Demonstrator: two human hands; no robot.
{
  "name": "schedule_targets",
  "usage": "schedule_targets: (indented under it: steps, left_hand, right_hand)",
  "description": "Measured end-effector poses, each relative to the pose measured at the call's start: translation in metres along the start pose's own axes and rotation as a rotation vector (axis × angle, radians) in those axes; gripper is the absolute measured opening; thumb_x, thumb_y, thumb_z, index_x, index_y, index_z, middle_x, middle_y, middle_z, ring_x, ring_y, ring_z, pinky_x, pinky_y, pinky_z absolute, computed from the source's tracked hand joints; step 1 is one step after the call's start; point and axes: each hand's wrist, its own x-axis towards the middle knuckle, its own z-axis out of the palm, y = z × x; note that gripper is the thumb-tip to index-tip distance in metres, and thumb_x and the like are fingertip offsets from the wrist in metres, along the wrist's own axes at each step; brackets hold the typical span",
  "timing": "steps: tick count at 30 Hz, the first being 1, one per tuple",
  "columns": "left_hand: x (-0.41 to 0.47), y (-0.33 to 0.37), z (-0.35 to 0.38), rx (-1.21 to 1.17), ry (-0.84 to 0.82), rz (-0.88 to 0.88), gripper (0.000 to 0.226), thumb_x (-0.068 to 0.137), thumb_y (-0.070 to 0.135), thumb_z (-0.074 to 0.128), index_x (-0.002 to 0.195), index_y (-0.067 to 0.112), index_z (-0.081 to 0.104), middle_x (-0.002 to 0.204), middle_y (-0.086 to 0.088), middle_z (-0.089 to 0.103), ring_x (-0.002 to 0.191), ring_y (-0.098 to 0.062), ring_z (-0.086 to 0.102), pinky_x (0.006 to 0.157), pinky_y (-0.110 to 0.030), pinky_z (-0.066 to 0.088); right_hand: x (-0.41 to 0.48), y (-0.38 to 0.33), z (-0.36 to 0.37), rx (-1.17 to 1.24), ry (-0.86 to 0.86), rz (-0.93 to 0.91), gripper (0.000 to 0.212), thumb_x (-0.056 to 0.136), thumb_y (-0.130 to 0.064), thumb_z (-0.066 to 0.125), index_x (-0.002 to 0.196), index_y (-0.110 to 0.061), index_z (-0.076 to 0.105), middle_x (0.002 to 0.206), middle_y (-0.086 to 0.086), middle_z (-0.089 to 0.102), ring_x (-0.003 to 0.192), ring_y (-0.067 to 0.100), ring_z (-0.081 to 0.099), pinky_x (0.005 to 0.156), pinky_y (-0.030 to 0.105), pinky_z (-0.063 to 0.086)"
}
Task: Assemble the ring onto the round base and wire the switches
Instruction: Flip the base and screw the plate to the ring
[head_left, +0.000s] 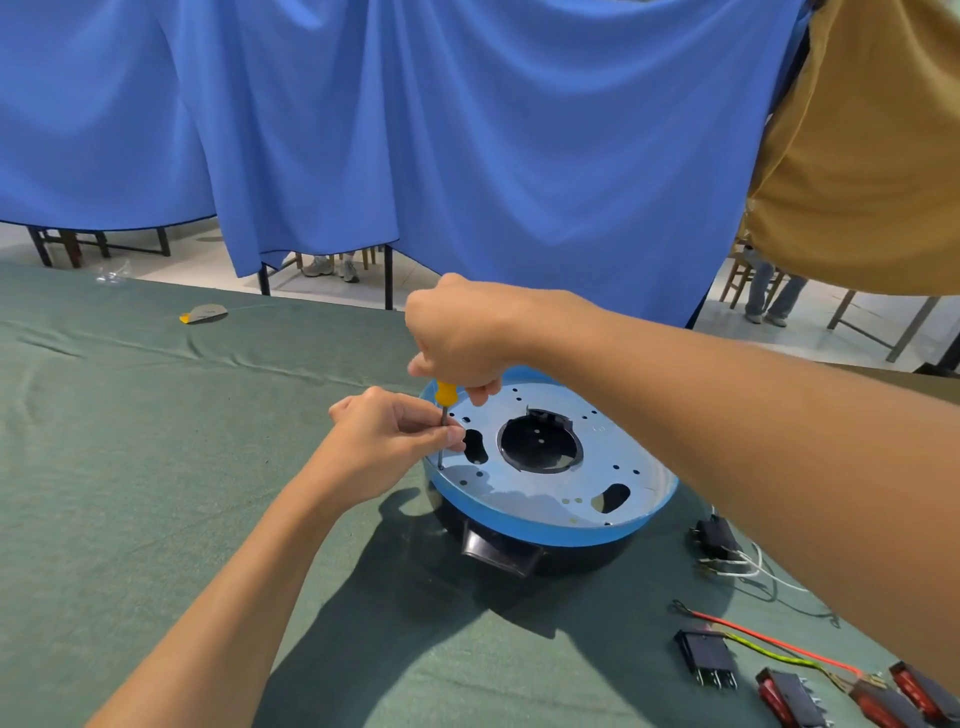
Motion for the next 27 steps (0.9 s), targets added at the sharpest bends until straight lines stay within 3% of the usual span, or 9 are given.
schedule_targets:
  steps: [3,9,12,15,18,20,23,26,27]
  left_hand:
    - [0.0,0.0,0.0,0.005,0.006,0.004,0.027,0.086,0.03,0.072,0.077,0.055,0.071,0.08,0.03,0.071,0.102,-0.003,0.063,0.106,-0.054,0.035]
    - [0.0,-0.003,-0.001,-0.022,0.004,0.012,0.03,0.086,0.029,0.073,0.073,0.056,0.071,0.082,0.027,0.072,0.103,-0.003,0.063,0.108,-0.055,0.034]
    - [0.0,-0.002,0.0,-0.03,-0.003,0.008,0.024,0.085,0.031,0.073,0.077,0.053,0.072,0.081,0.027,0.072,0.101,-0.002,0.064,0.107,-0.055,0.035]
    - [0.0,-0.001,0.001,-0.029,0.007,0.013,0.017,0.082,0.036,0.075,0.077,0.052,0.072,0.079,0.026,0.072,0.098,-0.006,0.064,0.104,-0.057,0.036]
    - [-0.001,0.0,0.002,-0.014,0.024,0.034,0.023,0.082,0.035,0.074,0.072,0.056,0.071,0.077,0.03,0.07,0.098,-0.004,0.063,0.104,-0.057,0.035]
    - [-0.001,-0.001,0.001,-0.011,0.024,0.036,0.032,0.082,0.031,0.074,0.068,0.059,0.07,0.079,0.032,0.07,0.101,-0.002,0.063,0.108,-0.055,0.033]
    - [0.0,-0.003,-0.001,0.001,0.006,0.041,0.027,0.082,0.03,0.075,0.072,0.055,0.072,0.081,0.031,0.07,0.099,0.002,0.063,0.109,-0.053,0.032]
    - [0.0,-0.002,-0.002,0.006,-0.018,0.04,0.023,0.083,0.031,0.074,0.076,0.053,0.073,0.08,0.029,0.072,0.099,0.004,0.062,0.109,-0.051,0.033]
    - [0.0,-0.002,-0.002,0.004,-0.017,0.036,0.024,0.083,0.031,0.074,0.075,0.053,0.073,0.08,0.027,0.072,0.1,0.001,0.063,0.109,-0.051,0.034]
  right_hand:
    - [0.006,-0.003,0.003,0.024,-0.026,0.058,0.032,0.101,-0.014,0.04,0.071,-0.011,0.05,0.029,-0.006,0.05,0.028,0.002,0.05,0.036,0.015,0.042]
    - [0.002,0.001,-0.008,-0.015,-0.072,-0.032,0.021,0.09,-0.021,0.064,0.072,-0.012,0.058,0.04,-0.009,0.057,0.06,0.01,0.068,0.053,0.023,0.05]
    - [0.003,0.004,0.002,0.031,-0.005,-0.004,0.031,0.094,-0.016,0.054,0.064,-0.01,0.05,0.039,-0.002,0.058,0.056,0.015,0.068,0.058,0.029,0.057]
    - [0.003,0.006,0.005,0.077,-0.038,0.078,0.033,0.095,-0.009,0.042,0.063,-0.007,0.048,0.039,0.002,0.059,0.039,0.016,0.062,0.051,0.025,0.053]
    - [0.0,0.007,-0.002,0.073,-0.112,0.054,0.039,0.098,-0.027,0.049,0.062,-0.01,0.052,0.039,-0.002,0.06,0.054,0.017,0.069,0.058,0.026,0.052]
    - [-0.005,0.006,-0.007,0.043,-0.101,-0.003,0.031,0.091,-0.035,0.063,0.072,-0.011,0.058,0.045,-0.005,0.06,0.056,0.013,0.069,0.054,0.024,0.053]
    - [-0.009,0.002,-0.007,-0.095,-0.016,-0.102,0.015,0.087,-0.023,0.069,0.081,-0.01,0.065,0.045,-0.008,0.053,0.056,0.005,0.055,0.041,0.009,0.041]
    - [-0.003,-0.002,-0.004,-0.026,-0.073,-0.048,0.028,0.091,-0.018,0.061,0.064,-0.014,0.057,0.036,-0.008,0.054,0.068,0.015,0.066,0.05,0.019,0.048]
    - [0.0,-0.004,-0.004,0.011,-0.09,-0.007,0.029,0.092,-0.016,0.057,0.063,-0.014,0.057,0.038,-0.007,0.057,0.062,0.014,0.067,0.049,0.019,0.048]
